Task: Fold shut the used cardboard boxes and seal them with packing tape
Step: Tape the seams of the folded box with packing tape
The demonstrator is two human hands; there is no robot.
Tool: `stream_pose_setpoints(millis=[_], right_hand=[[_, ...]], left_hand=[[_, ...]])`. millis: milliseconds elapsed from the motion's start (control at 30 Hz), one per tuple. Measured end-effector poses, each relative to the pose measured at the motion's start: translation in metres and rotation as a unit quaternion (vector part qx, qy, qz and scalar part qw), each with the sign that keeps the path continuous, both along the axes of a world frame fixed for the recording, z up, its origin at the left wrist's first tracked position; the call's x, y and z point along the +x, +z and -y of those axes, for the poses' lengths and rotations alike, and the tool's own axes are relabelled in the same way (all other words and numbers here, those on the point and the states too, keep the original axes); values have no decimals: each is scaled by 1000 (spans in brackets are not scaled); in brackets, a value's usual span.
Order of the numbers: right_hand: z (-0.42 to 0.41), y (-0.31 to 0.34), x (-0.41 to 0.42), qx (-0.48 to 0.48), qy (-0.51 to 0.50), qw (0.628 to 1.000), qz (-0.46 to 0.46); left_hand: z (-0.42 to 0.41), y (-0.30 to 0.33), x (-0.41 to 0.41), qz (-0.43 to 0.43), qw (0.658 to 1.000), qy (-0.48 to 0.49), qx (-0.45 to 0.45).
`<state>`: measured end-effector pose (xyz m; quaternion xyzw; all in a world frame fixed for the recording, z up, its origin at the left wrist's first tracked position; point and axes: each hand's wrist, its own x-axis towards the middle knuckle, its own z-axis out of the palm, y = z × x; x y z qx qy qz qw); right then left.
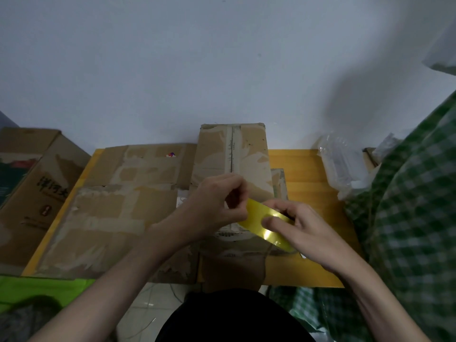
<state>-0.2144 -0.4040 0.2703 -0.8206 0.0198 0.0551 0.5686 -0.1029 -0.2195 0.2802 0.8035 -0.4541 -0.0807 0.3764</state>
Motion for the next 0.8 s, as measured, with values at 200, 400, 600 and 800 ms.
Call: stream_pose_setpoints(millis=[200,400,600,800], right_hand=[[8,5,2,-34,44,998,-16],[12,5,8,-56,67,995,-37],[22,2,15,35,60,991,-110],[19,-4,28,-69,28,993,-89]], left_hand=[[-5,-8,-5,-129,991,29,-2],[-9,-15,-5,-141,989,52,-12],[-18,-25,-8,-71,993,88,-27],[-68,-38,24,-68,976,205,38]])
